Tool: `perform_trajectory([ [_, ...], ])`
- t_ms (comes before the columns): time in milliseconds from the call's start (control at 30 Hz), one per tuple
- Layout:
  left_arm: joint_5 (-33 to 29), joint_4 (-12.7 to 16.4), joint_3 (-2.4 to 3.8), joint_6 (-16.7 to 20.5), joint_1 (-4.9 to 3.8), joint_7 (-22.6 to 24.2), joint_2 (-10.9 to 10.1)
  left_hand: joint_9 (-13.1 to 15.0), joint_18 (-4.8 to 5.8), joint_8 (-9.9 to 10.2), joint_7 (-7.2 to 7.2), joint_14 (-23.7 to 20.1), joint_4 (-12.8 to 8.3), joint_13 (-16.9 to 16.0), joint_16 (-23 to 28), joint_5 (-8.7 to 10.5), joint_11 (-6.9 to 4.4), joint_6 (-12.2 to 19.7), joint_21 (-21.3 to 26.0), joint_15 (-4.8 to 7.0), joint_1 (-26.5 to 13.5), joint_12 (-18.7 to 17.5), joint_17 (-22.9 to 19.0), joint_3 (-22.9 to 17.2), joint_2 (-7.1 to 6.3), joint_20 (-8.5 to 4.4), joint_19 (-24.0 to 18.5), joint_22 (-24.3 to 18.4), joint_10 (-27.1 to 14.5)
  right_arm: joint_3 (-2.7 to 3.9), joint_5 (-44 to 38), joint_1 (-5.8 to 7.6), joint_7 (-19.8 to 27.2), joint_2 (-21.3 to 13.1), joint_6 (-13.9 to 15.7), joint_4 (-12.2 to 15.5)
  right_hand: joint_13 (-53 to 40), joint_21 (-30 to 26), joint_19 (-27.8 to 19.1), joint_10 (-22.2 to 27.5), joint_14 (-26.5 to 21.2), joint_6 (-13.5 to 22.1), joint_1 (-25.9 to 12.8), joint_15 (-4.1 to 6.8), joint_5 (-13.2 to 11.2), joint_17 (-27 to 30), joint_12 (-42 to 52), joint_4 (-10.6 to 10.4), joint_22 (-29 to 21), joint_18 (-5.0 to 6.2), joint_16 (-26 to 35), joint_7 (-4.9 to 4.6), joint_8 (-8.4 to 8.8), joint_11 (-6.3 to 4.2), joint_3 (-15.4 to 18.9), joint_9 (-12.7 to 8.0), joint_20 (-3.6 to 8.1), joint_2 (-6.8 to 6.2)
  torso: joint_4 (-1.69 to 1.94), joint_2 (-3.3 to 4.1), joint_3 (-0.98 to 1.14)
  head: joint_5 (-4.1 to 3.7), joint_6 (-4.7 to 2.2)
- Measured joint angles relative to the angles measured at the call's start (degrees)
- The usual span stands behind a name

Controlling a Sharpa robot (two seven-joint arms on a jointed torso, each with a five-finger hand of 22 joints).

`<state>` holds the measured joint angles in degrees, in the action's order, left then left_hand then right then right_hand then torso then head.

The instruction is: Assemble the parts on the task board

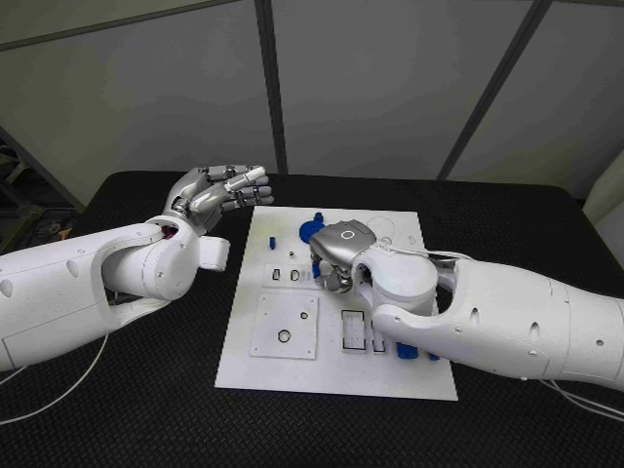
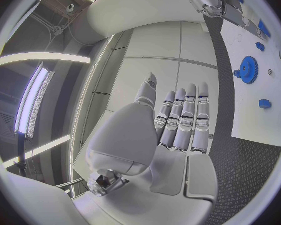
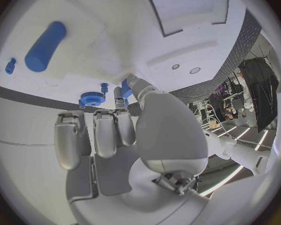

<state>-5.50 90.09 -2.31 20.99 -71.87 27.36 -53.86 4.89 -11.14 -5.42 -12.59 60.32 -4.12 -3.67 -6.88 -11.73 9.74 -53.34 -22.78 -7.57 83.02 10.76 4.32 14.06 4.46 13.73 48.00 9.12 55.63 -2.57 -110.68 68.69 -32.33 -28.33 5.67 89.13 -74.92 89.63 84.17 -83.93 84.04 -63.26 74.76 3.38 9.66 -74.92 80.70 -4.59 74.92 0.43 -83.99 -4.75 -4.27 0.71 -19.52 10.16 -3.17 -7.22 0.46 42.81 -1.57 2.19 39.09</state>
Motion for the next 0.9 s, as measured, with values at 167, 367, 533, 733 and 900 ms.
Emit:
perform_trajectory([
  [167, 0.0, 0.0, 0.0, 0.0, 0.0, 0.0, 0.0, 0.0, 0.0, 0.0, 0.0, 0.0, 0.0, 0.0, 0.0, 0.0, 0.0, 0.0, 0.0, 0.0, 0.0, 0.0, 0.0, 0.0, 0.0, 0.0, 0.0, 0.0, 0.0, 0.0, 0.0, 0.01, 0.0, 0.0, 0.0, -0.1, 0.0, 0.0, -0.2, 0.0, 0.0, 0.0, -0.5, 0.0, 0.0, 0.0, 0.0, 0.0, 0.0, 0.0, 0.0, 0.0, 0.01, 0.0, 0.0, 0.0, 0.2, -0.07, 0.0, 0.01, -0.01, 0.01, 0.05],
  [367, 0.0, 0.0, 0.0, 0.0, 0.0, 0.0, 0.0, 0.0, 0.0, 0.0, 0.0, 0.0, 0.0, 0.0, 0.0, 0.0, 0.0, 0.0, 0.0, 0.0, 0.0, 0.0, 0.0, 0.0, 0.0, 0.0, 0.0, 0.0, 0.0, 0.02, 0.0, 0.03, -0.1, 0.1, -0.2, -0.2, 0.0, 0.0, -0.2, 0.0, 0.0, 0.2, -0.8, 0.0, 0.0, 0.0, -0.3, 0.0, 0.0, 0.0, 0.0, -0.21, 0.12, 0.0, 0.0, 0.0, 0.2, -0.22, 0.0, 0.01, 0.0, 0.04, 0.18],
  [533, 0.0, 0.0, 0.0, 0.0, 0.0, 0.0, 0.0, 0.0, 0.0, 0.0, 0.0, 0.0, 0.0, 0.0, 0.0, 0.0, 0.0, 0.0, 0.0, 0.0, 0.0, 0.0, 0.0, 0.0, 0.0, 0.0, 0.0, 0.0, 0.0, 0.02, 0.0, 0.04, -0.1, 0.1, -0.4, -0.2, 0.0, 0.0, -0.2, 0.0, 0.0, 0.5, -1.1, 0.0, 0.0, 0.0, -0.3, 0.2, 0.0, 0.0, 0.0, -0.52, 0.3, 0.0, 0.2, 0.0, 0.2, -0.29, 0.0, 0.01, -0.01, 0.04, 0.31],
  [733, 0.0, 0.0, 0.0, 0.0, 0.0, 0.0, 0.0, 0.0, 0.0, 0.0, 0.0, 0.0, 0.0, 0.0, 0.0, 0.0, 0.0, 0.0, 0.0, 0.0, 0.0, 0.0, 0.0, 0.0, 0.0, 0.0, 0.0, 0.0, 0.0, 0.02, 0.0, 0.04, -0.1, 0.2, -0.5, -0.3, 0.0, 0.0, -0.2, 0.0, 0.0, 1.4, -1.4, 0.0, 0.0, 0.0, -0.5, 0.2, 0.0, 0.0, 0.1, -0.66, 0.57, 0.0, 0.2, 0.0, 0.19, -0.59, 0.02, 0.01, -0.01, 0.05, 0.4],
  [900, 0.0, 0.0, 0.0, 0.0, 0.0, 0.0, 0.0, 0.0, 0.0, 0.0, 0.0, 0.0, 0.0, 0.0, 0.0, 0.0, 0.0, 0.0, 0.0, 0.0, 0.0, 0.0, 0.0, 0.0, 0.0, 0.0, 0.0, 0.0, 0.0, 0.01, 0.0, 0.04, -0.1, 0.2, -0.5, -0.4, 0.0, 0.0, -0.2, 0.0, 0.0, 2.2, -1.6, 0.0, 0.0, 0.0, -0.8, 0.2, 0.0, 0.0, 0.3, -0.76, 0.56, 0.0, 0.2, -0.2, 0.19, -0.82, 0.03, 0.01, -0.01, 0.07, 0.45],
])
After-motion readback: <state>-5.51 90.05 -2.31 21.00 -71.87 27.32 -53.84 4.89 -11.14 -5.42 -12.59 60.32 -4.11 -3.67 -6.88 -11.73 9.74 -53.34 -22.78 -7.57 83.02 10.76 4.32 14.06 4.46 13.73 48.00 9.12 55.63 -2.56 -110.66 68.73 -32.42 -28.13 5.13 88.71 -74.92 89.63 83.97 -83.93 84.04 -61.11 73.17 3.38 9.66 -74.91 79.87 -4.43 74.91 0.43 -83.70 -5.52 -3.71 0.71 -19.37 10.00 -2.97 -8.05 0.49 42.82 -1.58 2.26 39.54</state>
